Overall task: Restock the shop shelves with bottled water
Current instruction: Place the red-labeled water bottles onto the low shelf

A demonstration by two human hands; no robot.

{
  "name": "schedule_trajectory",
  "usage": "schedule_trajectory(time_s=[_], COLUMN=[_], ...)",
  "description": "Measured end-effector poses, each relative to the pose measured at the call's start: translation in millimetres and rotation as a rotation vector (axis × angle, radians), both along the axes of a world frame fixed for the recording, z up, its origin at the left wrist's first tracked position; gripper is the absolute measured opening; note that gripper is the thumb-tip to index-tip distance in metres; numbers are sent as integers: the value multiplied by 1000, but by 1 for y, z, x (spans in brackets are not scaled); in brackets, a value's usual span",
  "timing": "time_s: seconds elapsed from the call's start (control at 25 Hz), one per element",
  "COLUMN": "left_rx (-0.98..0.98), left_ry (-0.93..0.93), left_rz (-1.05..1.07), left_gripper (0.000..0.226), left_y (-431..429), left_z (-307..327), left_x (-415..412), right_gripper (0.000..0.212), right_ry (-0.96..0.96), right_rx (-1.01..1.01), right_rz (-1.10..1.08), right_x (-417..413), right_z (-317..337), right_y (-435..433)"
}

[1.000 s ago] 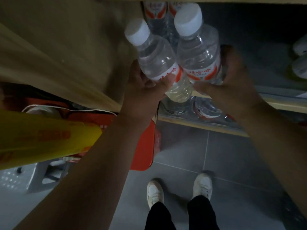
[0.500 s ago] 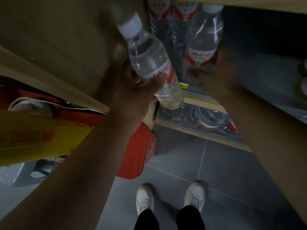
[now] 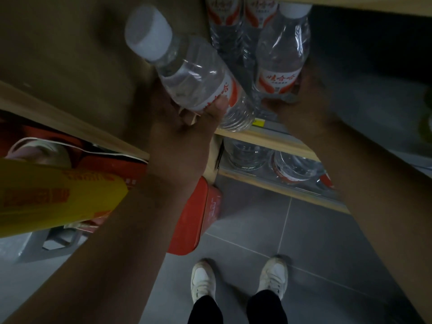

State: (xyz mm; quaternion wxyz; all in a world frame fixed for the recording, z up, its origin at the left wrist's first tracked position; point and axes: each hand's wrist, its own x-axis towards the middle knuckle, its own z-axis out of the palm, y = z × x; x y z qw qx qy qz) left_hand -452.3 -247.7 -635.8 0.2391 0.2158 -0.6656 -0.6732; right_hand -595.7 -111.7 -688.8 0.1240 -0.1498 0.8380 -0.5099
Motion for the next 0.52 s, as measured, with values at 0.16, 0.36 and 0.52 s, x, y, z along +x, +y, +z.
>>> schedule_trajectory(time_s=[0.16, 0.36, 0.52], left_rx=[-139, -590, -712], left_ry=[-108, 73, 128], left_rz=[123, 122, 11], left_gripper=[60, 58, 56], left_y=[-1, -4, -16], left_z=[-7, -10, -19], left_x=[-5, -26, -33], right_gripper=[71, 70, 74], right_ry=[-21, -43, 1], right_rx=[-9, -24, -13], right_rz=[5, 30, 27], right_x=[2, 2, -1], right_z=[-1, -7, -13], right_y=[1, 3, 4])
